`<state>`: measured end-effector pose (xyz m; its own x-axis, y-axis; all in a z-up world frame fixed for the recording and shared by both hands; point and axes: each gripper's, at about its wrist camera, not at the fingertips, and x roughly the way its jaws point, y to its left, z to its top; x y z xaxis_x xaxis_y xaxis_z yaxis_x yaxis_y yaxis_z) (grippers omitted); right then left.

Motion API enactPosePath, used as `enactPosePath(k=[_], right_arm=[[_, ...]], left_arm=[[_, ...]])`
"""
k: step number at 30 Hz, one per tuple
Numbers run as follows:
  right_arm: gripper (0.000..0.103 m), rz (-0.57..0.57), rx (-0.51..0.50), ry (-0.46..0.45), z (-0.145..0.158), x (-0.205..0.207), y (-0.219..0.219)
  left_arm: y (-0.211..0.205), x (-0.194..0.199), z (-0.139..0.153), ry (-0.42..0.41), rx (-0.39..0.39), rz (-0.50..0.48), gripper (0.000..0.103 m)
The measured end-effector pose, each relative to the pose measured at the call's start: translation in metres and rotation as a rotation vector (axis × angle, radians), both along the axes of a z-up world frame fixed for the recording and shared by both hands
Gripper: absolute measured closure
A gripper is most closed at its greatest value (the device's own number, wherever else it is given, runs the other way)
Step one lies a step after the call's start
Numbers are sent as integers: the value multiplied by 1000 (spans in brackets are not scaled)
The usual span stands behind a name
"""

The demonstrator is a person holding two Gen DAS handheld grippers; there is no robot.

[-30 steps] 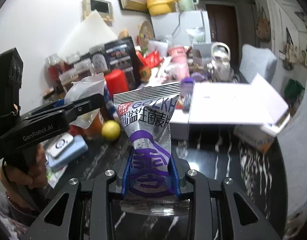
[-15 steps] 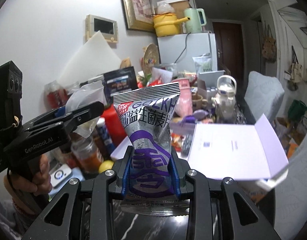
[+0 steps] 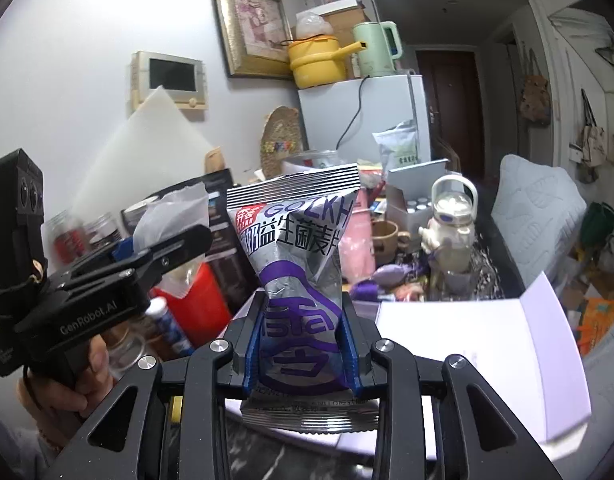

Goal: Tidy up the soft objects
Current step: 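Lift and carry the clear bag in left gripper while right gripper carries GOLKH packet to box, then lower and release the clear bag with left gripper while right gripper releases GOLKH packet into box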

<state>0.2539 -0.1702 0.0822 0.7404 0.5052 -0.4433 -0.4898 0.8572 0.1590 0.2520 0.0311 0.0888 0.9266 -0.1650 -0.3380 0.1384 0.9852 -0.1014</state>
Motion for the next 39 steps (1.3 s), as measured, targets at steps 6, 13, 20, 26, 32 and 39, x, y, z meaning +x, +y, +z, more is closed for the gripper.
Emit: enactPosePath(k=[6, 13, 20, 26, 32, 39], right_arm=[[70, -5, -9, 22, -6, 34, 8], [70, 10, -41, 55, -20, 63, 21], [70, 28, -61, 126, -45, 86, 33], [70, 21, -93, 200, -68, 104, 39], [70, 8, -116, 246, -84, 113, 43], [70, 8, -127, 293, -99, 124, 44]], left_arm=[[5, 33, -21, 63, 0, 40, 40], [12, 60, -45, 135, 39, 92, 40], [15, 82, -66, 213, 66, 104, 40], [13, 100, -89, 298, 91, 96, 40], [7, 111, -108, 375, 104, 72, 40], [4, 124, -130, 450, 132, 61, 40]])
